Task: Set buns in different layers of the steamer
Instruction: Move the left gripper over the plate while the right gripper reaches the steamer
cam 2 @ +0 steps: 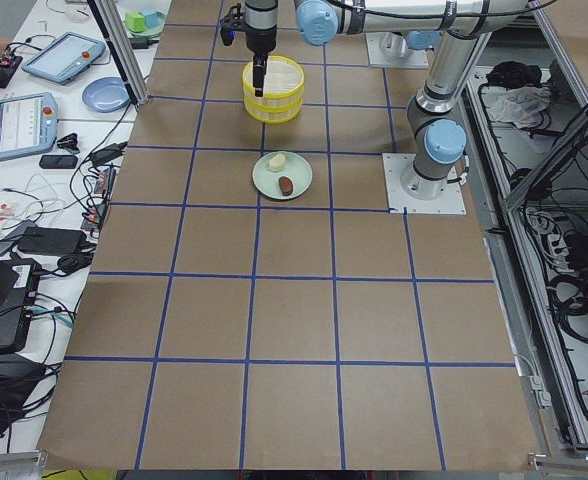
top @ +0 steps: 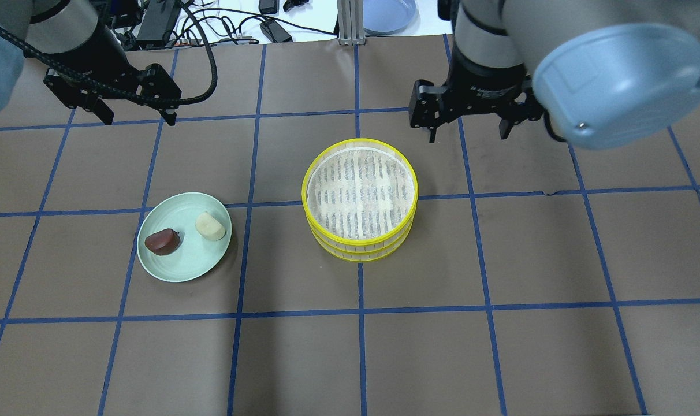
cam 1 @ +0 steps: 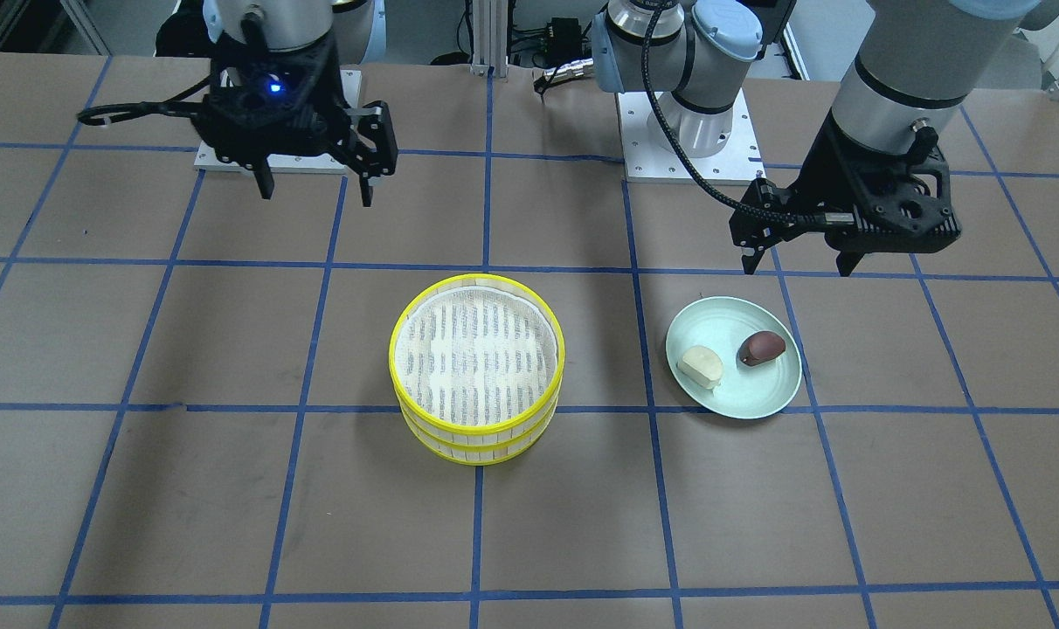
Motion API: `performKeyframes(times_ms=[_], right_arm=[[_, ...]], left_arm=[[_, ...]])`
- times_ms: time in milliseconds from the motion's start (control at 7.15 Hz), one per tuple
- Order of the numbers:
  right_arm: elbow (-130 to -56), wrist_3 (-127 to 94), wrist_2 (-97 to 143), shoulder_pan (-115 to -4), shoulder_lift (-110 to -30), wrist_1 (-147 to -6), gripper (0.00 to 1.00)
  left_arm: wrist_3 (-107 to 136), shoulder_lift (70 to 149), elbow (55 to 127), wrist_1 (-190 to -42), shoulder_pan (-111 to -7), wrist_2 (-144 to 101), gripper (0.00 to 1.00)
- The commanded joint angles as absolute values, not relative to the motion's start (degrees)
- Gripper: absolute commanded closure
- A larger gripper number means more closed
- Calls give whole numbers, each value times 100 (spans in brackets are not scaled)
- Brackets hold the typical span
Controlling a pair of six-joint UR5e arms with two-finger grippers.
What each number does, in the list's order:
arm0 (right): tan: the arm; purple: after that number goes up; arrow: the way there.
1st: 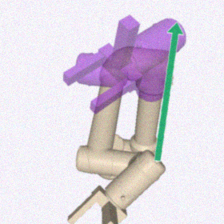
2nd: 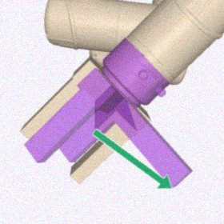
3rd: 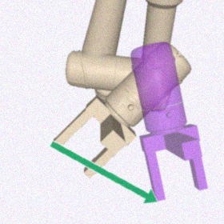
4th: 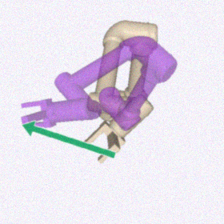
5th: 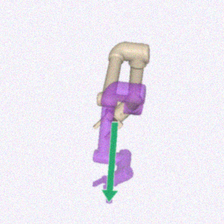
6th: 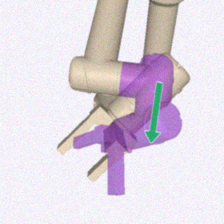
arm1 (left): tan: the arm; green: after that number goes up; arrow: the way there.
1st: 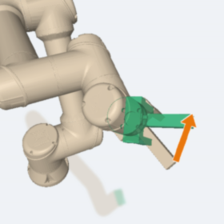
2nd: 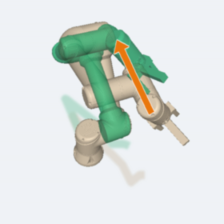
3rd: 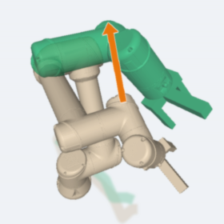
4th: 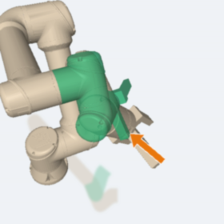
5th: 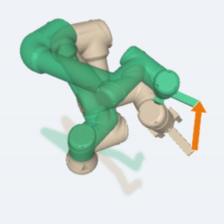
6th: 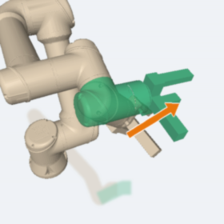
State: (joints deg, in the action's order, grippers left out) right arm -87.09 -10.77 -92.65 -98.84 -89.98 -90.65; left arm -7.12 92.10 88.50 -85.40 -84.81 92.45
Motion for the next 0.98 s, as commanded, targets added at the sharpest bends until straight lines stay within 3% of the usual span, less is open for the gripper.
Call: performKeyframes(times_ms=[0, 839], right_arm=[[-8622, -417, -9176, -9345, -9061, -8695, 0], [-9007, -807, -9167, -9787, -8792, -9250, 0]], left_arm=[[-712, 9211, 8859, -8543, -8481, 9237, 0], [-870, 9333, 8946, -8596, -8359, 9229, 0]])
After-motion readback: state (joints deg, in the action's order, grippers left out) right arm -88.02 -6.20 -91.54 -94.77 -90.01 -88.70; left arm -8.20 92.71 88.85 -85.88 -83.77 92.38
